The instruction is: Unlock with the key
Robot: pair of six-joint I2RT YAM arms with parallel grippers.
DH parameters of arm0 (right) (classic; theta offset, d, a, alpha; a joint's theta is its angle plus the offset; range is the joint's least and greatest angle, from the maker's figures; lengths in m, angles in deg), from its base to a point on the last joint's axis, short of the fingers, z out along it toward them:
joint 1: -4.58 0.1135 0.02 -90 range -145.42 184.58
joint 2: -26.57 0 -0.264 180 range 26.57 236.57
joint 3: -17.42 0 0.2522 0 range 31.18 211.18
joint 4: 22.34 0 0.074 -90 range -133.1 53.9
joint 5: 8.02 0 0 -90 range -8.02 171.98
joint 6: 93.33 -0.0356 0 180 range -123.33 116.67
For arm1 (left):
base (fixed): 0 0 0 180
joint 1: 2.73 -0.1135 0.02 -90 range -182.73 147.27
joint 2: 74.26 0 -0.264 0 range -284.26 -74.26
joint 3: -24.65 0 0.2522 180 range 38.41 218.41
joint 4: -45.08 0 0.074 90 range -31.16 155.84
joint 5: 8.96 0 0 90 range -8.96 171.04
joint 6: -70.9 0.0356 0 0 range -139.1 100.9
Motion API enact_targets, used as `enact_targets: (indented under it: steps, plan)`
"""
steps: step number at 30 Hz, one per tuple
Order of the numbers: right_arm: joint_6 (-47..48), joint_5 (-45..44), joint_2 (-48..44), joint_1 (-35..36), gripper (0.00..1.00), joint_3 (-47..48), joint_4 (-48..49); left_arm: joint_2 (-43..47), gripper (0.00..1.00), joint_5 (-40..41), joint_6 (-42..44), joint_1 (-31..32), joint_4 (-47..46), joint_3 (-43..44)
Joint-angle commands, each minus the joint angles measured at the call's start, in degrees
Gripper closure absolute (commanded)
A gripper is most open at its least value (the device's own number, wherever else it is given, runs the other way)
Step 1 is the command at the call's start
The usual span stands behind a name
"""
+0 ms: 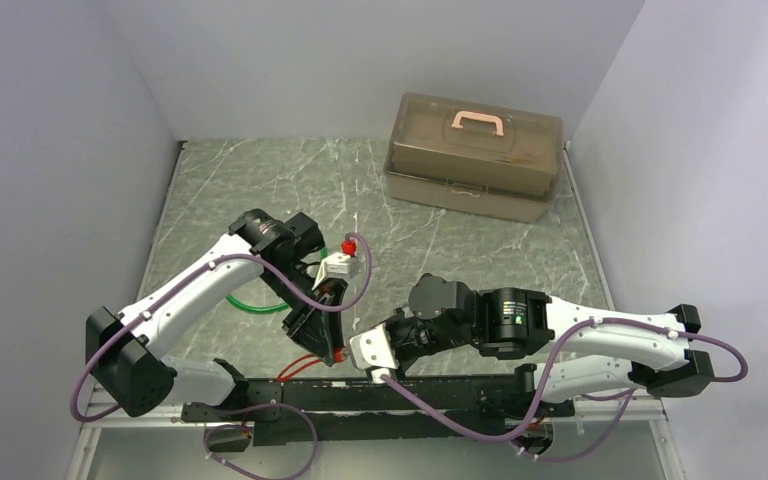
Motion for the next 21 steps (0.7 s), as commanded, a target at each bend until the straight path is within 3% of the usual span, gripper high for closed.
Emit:
enact_targets:
  steps: [1, 21]
  plan:
    - [-0.4, 0.1, -0.2, 0.5, 1.0, 2.0, 3.9, 1.3, 1.0, -4.4, 1.0, -0.8, -0.3, 1.0]
    - [-0.1, 0.7, 1.5, 1.9, 1.0, 4.7, 3.2, 1.3, 1.0, -3.1, -3.5, -1.8, -3.7, -0.5]
